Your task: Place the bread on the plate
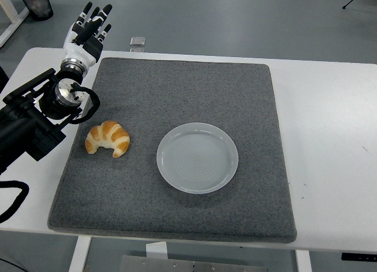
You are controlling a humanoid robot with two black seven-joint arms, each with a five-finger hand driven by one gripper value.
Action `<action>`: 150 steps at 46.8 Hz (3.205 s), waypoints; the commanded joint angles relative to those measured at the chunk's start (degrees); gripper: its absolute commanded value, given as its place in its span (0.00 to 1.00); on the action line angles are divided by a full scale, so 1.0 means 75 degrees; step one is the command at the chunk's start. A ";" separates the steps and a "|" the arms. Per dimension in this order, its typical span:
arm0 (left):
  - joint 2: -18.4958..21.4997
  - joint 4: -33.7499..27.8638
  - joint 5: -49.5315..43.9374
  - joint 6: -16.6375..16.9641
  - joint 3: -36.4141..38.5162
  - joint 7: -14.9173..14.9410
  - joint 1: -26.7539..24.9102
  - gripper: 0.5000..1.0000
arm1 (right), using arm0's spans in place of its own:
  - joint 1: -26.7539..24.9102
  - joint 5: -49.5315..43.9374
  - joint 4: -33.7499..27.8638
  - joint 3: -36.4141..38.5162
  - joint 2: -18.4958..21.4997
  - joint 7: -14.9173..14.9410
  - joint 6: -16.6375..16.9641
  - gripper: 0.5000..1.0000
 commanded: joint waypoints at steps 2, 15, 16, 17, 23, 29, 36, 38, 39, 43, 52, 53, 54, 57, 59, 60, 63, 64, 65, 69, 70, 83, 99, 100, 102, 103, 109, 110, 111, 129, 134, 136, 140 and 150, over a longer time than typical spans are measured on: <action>0.0000 -0.0093 0.0070 0.0117 0.0116 -0.0268 0.0036 0.96 | 0.0000 0.0003 0.0000 0.0000 0.0000 0.0000 0.0000 0.90; 0.0281 -0.0715 0.1465 -0.0023 0.0666 -0.0715 0.0165 1.00 | 0.0000 -0.0008 0.0000 0.0000 0.0000 0.0000 0.0000 0.91; 0.0328 -0.0703 0.1511 -0.0105 0.0934 -0.0680 0.0119 1.00 | 0.0000 -0.0008 0.0000 0.0000 0.0000 0.0000 0.0000 0.90; 0.0409 -0.0714 0.1605 -0.0164 0.1308 -0.0599 0.0049 1.00 | 0.0000 -0.0008 -0.0012 0.0000 0.0000 0.0000 0.0000 0.90; 0.1358 -0.0831 0.2799 -0.1112 0.3863 -0.0293 -0.1134 1.00 | 0.0000 -0.0008 0.0000 0.0000 0.0000 0.0000 0.0000 0.90; 0.2143 -0.0867 0.3935 -0.2037 0.5435 -0.0305 -0.2083 1.00 | 0.0012 -0.0008 0.0011 0.0012 0.0000 0.0000 0.0012 0.90; 0.3116 -0.1475 0.6465 -0.3620 0.6515 -0.0305 -0.3162 1.00 | 0.0012 -0.0008 0.0023 0.0012 0.0000 0.0000 0.0012 0.90; 0.3420 -0.1698 0.7320 -0.3785 0.6550 -0.0316 -0.3326 0.98 | 0.0012 -0.0008 0.0023 0.0000 0.0000 0.0000 0.0012 0.90; 0.3573 -0.1815 0.7754 -0.3843 0.6550 -0.0316 -0.3397 0.97 | 0.0012 -0.0008 0.0023 0.0012 0.0000 0.0000 0.0012 0.90; 0.4159 -0.2377 0.9418 -0.4194 0.6539 -0.0328 -0.3678 0.87 | 0.0012 -0.0008 0.0023 0.0000 0.0000 0.0000 0.0012 0.91; 0.5191 -0.4123 1.1718 -0.4453 0.6539 -0.0375 -0.3878 0.89 | 0.0012 -0.0008 0.0035 0.0012 0.0000 0.0000 0.0012 0.90; 0.5203 -0.4217 1.1847 -0.4442 0.6539 -0.0363 -0.3843 0.90 | 0.0012 -0.0008 0.0035 0.0012 0.0000 0.0000 0.0012 0.90; 0.5203 -0.4288 1.1975 -0.4418 0.6539 -0.0363 -0.3819 0.90 | 0.0012 -0.0008 0.0035 0.0000 0.0000 0.0000 0.0012 0.90; 0.5203 -0.4440 1.2292 -0.4383 0.6562 -0.0363 -0.3738 0.92 | 0.0012 -0.0008 0.0035 0.0012 0.0000 0.0000 0.0012 0.90; 0.5168 -0.4499 1.2515 -0.4301 0.6562 -0.0363 -0.3667 0.92 | 0.0012 -0.0008 0.0035 0.0012 0.0000 0.0000 0.0012 0.90; 0.5156 -0.4511 1.2643 -0.4243 0.6562 -0.0352 -0.3644 0.92 | 0.0012 -0.0008 0.0035 0.0000 0.0000 0.0000 0.0012 0.90; 0.5121 -0.4500 1.2972 -0.3997 0.6550 -0.0340 -0.3585 0.92 | 0.0012 -0.0008 0.0035 0.0012 0.0000 0.0000 0.0012 0.90; 0.5098 -0.4500 1.3042 -0.3915 0.6550 -0.0328 -0.3585 0.92 | 0.0012 -0.0008 0.0035 0.0012 0.0000 0.0000 0.0012 0.90; 0.5063 -0.4500 1.3078 -0.3845 0.6550 -0.0305 -0.3527 0.92 | 0.0012 -0.0008 0.0035 0.0012 0.0000 0.0000 0.0023 0.90; 0.4805 -0.4476 1.3078 -0.3587 0.6527 -0.0211 -0.3351 0.92 | 0.0012 0.0003 0.0047 0.0012 0.0000 0.0000 0.0023 0.90; 0.4724 -0.4453 1.3078 -0.3505 0.6527 -0.0188 -0.3327 0.92 | 0.0012 0.0003 0.0047 0.0012 0.0000 0.0000 0.0023 0.90; 0.4184 -0.4066 1.2973 -0.3129 0.6480 -0.0012 -0.3046 0.92 | 0.0012 0.0003 0.0047 0.0012 0.0000 0.0012 0.0023 0.90; 0.4160 -0.4054 1.3031 -0.3129 0.6527 0.0012 -0.2940 0.88 | 0.0012 0.0003 0.0058 0.0012 0.0000 0.0012 0.0023 0.90; 0.4172 -0.4054 1.3031 -0.3129 0.6539 0.0012 -0.2940 0.87 | 0.0012 0.0003 0.0058 0.0012 0.0000 0.0012 0.0023 0.90; 0.4172 -0.4054 1.3055 -0.3129 0.6539 0.0012 -0.2929 0.82 | 0.0012 0.0003 0.0058 0.0012 0.0000 0.0012 0.0023 0.90; 0.4160 -0.4054 1.3055 -0.3129 0.6539 0.0012 -0.2929 0.80 | 0.0012 0.0003 0.0058 0.0012 0.0000 0.0012 0.0023 0.90; 0.3926 -0.4054 1.3102 -0.3141 0.6562 0.0000 -0.2882 0.70 | 0.0012 0.0003 0.0058 0.0012 0.0000 0.0023 0.0023 0.90; 0.3914 -0.4054 1.3102 -0.3141 0.6562 0.0000 -0.2882 0.69 | 0.0012 0.0003 0.0058 0.0012 0.0000 0.0023 0.0023 0.90; 0.3914 -0.4054 1.3102 -0.3141 0.6562 0.0000 -0.2882 0.68 | 0.0012 0.0003 0.0058 0.0012 0.0000 0.0023 0.0023 0.90; 0.3774 -0.3984 1.3207 -0.3141 0.6609 0.0000 -0.2788 0.56 | 0.0012 0.0003 0.0058 0.0012 0.0000 0.0058 0.0023 0.91; 0.3785 -0.3984 1.3254 -0.3152 0.6609 0.0000 -0.2765 0.54 | 0.0012 0.0003 0.0105 0.0012 0.0000 0.0058 0.0023 0.90; 0.3797 -0.3984 1.3266 -0.3152 0.6621 0.0000 -0.2753 0.53 | 0.0012 0.0003 0.0128 0.0012 0.0000 0.0058 0.0023 0.90; 0.3797 -0.3984 1.3301 -0.3141 0.6703 0.0000 -0.2765 0.51 | 0.0012 0.0003 0.0129 0.0012 0.0000 0.0058 0.0023 0.90; 0.3774 -0.3984 1.3301 -0.3141 0.6726 0.0000 -0.2858 0.15 | 0.0012 0.0003 0.0129 0.0012 0.0000 0.0058 0.0023 0.90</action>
